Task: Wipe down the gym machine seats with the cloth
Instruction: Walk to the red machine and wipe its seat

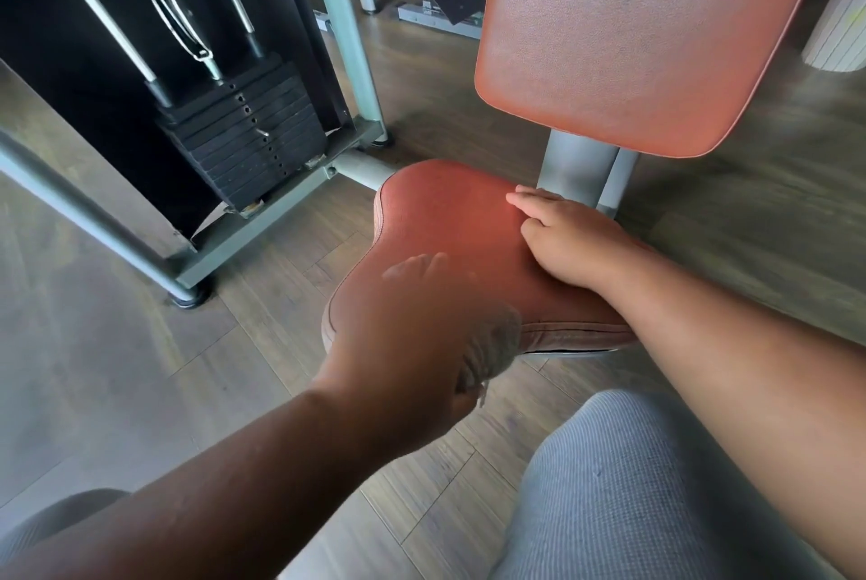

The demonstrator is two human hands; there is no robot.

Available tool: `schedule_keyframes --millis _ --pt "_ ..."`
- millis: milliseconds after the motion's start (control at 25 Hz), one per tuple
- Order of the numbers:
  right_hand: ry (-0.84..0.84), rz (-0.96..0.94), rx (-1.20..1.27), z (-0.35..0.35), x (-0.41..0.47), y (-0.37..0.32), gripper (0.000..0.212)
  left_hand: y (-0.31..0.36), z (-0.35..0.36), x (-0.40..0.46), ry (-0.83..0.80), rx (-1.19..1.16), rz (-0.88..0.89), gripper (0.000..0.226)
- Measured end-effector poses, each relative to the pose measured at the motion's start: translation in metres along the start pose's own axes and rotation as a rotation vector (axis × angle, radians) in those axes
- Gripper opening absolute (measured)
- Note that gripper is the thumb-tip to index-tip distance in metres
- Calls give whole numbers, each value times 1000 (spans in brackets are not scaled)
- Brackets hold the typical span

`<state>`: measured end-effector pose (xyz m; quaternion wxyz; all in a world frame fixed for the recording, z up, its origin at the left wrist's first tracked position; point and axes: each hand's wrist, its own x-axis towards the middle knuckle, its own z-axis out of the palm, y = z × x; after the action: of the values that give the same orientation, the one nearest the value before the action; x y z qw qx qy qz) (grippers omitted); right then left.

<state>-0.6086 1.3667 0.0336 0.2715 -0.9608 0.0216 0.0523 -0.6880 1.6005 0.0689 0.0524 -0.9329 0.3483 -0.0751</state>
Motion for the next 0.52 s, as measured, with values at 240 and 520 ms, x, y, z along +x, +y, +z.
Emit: schedule_keyframes --millis 240,520 --pt "1 -7 -1 0 -2 -1 55 -32 -3 -28 -74 -230 -304 113" --pt "-20 -8 -44 0 -1 -4 55 -78 8 39 -244 -696 -569 74"
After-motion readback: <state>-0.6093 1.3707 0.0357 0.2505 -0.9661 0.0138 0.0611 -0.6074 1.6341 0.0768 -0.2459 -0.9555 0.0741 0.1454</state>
